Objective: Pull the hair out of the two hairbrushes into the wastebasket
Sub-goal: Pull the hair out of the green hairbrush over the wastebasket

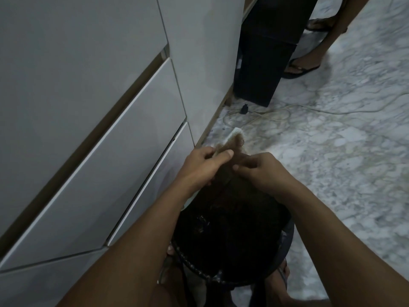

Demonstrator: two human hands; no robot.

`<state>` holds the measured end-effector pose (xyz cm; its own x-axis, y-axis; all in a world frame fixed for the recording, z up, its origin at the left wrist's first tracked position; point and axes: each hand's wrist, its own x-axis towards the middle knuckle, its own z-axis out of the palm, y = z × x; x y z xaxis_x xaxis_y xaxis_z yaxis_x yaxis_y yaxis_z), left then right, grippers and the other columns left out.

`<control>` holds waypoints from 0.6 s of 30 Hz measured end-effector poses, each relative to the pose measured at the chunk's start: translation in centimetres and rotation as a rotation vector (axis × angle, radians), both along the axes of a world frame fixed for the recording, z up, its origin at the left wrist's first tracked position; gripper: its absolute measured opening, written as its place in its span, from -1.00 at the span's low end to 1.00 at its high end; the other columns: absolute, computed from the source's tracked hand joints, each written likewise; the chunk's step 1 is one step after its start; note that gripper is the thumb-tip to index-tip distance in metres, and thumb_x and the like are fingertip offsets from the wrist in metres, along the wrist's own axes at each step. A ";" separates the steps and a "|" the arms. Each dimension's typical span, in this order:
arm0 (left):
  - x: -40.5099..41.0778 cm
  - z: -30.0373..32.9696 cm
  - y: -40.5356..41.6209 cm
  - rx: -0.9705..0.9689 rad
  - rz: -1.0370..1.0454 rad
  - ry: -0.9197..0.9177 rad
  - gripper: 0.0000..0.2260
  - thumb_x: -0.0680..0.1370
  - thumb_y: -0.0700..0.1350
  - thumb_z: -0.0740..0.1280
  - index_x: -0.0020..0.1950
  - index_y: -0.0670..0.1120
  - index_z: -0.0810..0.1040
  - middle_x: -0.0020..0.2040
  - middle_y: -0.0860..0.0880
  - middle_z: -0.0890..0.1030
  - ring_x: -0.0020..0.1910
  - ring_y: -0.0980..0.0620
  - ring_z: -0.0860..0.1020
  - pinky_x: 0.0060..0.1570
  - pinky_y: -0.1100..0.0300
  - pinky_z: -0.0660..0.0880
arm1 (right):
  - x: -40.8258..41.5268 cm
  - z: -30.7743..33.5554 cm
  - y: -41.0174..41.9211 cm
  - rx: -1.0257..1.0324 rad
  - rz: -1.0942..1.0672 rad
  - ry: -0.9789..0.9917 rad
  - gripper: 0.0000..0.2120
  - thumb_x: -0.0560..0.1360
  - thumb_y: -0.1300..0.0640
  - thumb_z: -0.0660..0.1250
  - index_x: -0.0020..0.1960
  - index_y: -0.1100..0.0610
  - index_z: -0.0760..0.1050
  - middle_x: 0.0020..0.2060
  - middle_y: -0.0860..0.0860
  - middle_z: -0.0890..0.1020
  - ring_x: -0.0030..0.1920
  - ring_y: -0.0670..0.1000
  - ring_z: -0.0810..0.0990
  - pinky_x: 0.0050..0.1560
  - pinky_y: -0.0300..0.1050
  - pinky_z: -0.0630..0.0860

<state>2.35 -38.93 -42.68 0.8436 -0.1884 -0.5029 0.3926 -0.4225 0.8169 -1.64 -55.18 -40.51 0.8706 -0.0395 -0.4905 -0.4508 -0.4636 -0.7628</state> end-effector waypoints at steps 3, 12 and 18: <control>0.1 -0.5 0.1 0.037 0.085 -0.066 -0.69 0.50 0.14 0.40 0.04 -0.07 0.67 -0.31 0.02 0.57 -0.36 0.02 0.55 -0.42 0.26 0.39 | 0.1 -0.1 -0.1 -0.058 0.074 0.027 -0.85 0.53 0.10 0.36 -0.09 0.14 0.68 -0.34 -0.01 0.65 -0.41 -0.21 0.59 -0.40 -0.39 0.44; 0.6 -0.2 0.4 0.022 0.258 -0.093 -0.78 0.59 0.07 0.32 -0.18 0.00 0.61 -0.46 -0.06 0.50 -0.54 0.01 0.45 -0.58 0.27 0.34 | 0.2 0.4 -0.7 -0.011 0.185 0.103 -0.84 0.52 0.10 0.38 -0.01 0.15 0.70 -0.16 0.04 0.73 -0.14 -0.03 0.68 -0.11 -0.23 0.54; 0.2 -0.6 0.1 0.094 0.113 -0.114 -0.75 0.53 0.14 0.35 0.01 0.00 0.66 -0.33 0.04 0.59 -0.30 -0.04 0.55 -0.23 0.13 0.46 | 0.0 0.1 -0.9 -0.046 0.209 0.107 -0.79 0.46 0.06 0.44 0.08 0.06 0.66 -0.08 -0.04 0.71 -0.08 -0.08 0.66 -0.02 -0.18 0.56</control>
